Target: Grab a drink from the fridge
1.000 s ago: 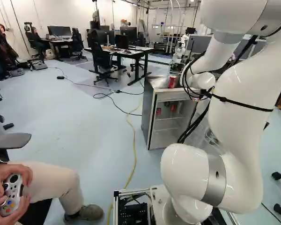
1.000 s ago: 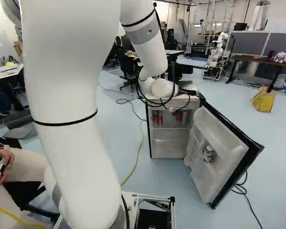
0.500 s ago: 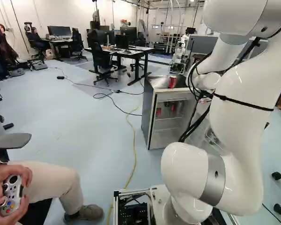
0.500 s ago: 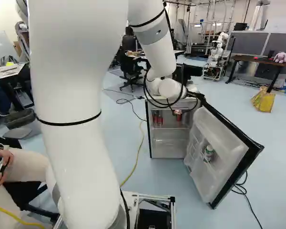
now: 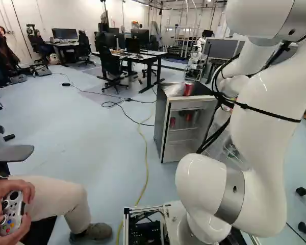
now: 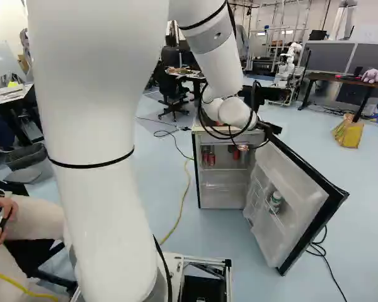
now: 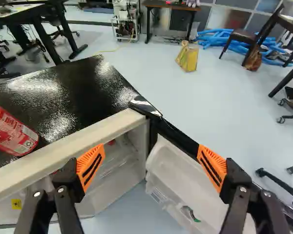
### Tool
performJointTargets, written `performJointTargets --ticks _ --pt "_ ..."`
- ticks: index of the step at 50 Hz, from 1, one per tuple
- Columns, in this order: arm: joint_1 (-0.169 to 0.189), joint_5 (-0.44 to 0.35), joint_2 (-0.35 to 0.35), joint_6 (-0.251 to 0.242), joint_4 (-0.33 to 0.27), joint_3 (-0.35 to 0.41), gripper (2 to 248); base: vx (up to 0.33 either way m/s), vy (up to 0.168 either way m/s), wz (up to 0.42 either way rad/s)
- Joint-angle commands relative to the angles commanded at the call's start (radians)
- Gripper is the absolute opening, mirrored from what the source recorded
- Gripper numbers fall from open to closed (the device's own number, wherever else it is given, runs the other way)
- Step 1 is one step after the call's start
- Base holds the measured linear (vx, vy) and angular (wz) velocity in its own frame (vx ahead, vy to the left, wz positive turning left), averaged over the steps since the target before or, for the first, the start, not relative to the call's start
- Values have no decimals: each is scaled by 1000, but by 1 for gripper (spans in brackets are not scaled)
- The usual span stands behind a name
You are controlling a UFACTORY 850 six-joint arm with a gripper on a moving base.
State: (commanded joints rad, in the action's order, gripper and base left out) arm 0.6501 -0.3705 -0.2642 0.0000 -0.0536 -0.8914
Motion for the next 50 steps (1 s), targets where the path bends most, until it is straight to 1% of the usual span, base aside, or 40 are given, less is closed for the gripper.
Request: performJointTargets --ticks 31,50 --pt "85 297 11 0 104 -65 247 0 0 0" --pt "129 481 4 0 169 -123 247 0 0 0"
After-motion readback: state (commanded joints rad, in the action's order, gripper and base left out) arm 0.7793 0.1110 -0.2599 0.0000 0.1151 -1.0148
